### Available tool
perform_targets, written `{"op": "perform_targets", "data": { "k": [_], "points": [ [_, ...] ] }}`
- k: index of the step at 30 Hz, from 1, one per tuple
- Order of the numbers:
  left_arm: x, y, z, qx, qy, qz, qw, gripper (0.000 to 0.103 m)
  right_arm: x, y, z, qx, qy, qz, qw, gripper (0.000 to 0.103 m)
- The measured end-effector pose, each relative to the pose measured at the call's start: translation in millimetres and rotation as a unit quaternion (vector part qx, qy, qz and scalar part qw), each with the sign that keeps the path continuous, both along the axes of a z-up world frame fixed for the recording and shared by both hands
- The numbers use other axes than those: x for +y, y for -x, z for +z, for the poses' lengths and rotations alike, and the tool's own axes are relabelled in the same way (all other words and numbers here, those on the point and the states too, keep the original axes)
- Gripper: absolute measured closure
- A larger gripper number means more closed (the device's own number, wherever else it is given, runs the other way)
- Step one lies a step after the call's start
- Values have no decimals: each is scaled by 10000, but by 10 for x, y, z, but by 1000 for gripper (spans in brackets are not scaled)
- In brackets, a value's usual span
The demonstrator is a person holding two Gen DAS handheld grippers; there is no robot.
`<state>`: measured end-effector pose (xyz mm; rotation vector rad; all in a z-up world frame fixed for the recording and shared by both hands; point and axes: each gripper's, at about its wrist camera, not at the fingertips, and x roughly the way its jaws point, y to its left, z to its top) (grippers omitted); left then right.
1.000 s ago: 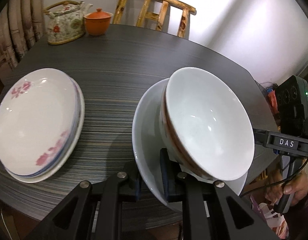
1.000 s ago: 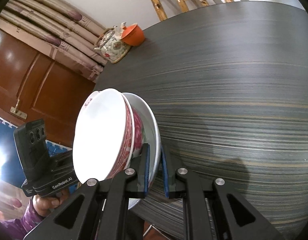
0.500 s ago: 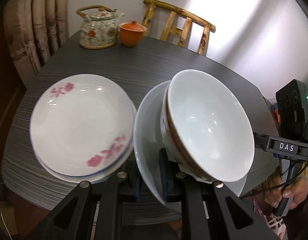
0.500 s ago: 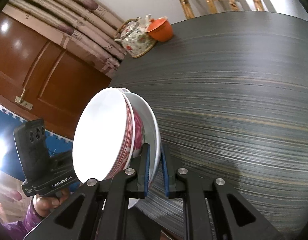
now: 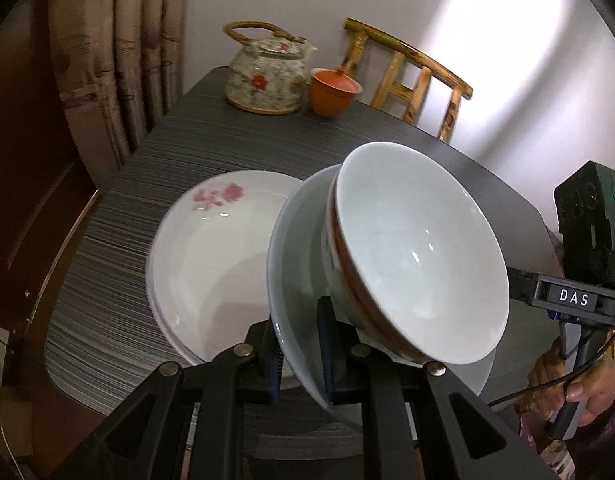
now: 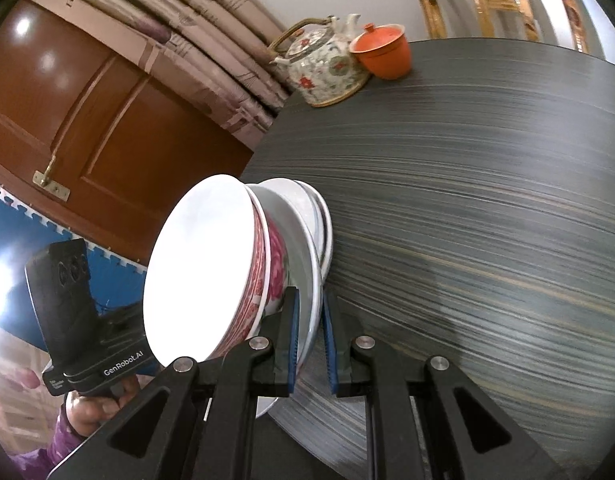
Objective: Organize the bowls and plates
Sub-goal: 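Carry the bowl stack with both grippers over the plate stack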
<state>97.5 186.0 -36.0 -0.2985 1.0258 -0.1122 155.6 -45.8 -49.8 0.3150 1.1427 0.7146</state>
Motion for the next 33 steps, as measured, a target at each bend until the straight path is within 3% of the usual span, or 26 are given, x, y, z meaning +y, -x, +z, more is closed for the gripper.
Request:
{"op": "perform_targets", "data": {
  "k": [14,33],
  "points": [
    [439,-150,-125,-6,-76,348,9994,90,552,-284,-120,58,60,247,9997,90],
    [538,-242,-310,81,-68,370,9993,90,693,-405,-267,128,163,256,9995,89]
  ]
}}
